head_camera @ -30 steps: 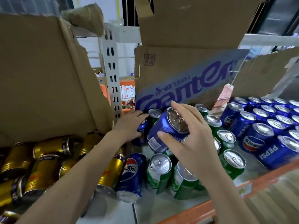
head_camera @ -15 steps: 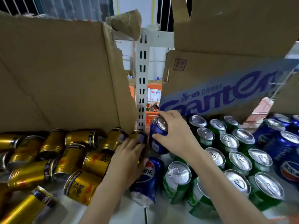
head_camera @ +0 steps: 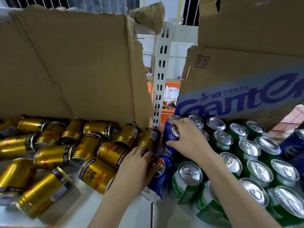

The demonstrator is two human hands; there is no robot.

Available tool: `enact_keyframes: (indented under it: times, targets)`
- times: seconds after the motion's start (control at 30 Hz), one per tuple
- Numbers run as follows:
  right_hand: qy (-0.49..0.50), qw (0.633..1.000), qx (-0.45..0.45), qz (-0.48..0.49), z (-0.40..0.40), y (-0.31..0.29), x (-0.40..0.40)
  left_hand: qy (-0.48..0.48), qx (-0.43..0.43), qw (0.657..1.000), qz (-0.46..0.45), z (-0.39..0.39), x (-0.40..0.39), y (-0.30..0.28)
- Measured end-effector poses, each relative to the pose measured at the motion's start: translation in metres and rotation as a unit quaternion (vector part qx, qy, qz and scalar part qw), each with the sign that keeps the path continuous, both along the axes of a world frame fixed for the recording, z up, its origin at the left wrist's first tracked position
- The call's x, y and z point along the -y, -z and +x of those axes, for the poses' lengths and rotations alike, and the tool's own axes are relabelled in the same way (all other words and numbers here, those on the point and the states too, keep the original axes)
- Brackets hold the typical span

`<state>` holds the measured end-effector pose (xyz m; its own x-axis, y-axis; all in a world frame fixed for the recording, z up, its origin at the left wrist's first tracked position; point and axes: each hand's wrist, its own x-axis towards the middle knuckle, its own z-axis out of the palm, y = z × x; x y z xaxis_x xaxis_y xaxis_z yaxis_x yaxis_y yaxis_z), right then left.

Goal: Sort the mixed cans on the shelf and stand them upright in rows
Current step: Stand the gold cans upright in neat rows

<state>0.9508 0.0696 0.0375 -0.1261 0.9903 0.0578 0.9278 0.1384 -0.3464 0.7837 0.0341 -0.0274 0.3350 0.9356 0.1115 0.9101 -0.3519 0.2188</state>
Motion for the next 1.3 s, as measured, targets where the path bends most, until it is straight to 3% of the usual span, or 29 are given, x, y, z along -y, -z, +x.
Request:
enact_keyframes:
  times: [0.23,0.4,0.53,0.77,0.9,1.1,1.3]
  targets:
    - [0.030,0.991,-0.070,0.114,0.014,-0.029,0.013,0.019,0.057,0.998,0.036,0.016,-0.034,-0.036]
    - [0.067,0.972,-0.104,0.202,0.024,-0.046,0.040,0.079,0.037,0.993,-0.079,0.054,-0.093,-0.038]
    - [0.102,0.957,-0.104,0.251,0.030,-0.048,0.058,0.057,0.043,0.989,-0.131,0.075,-0.111,-0.028]
    - [0.164,0.936,-0.096,0.296,0.036,-0.043,0.078,0.048,0.102,0.990,-0.080,0.073,-0.094,-0.044]
    - [0.186,0.919,-0.099,0.334,0.038,-0.041,0.088,0.069,0.139,0.988,0.016,0.068,-0.068,-0.075]
    - [0.218,0.890,-0.074,0.393,0.062,-0.056,0.116,0.186,0.174,0.951,0.176,0.090,-0.024,-0.118]
    - [0.274,0.881,-0.040,0.383,0.140,-0.062,0.162,0.281,0.159,0.920,0.220,0.172,-0.003,-0.134]
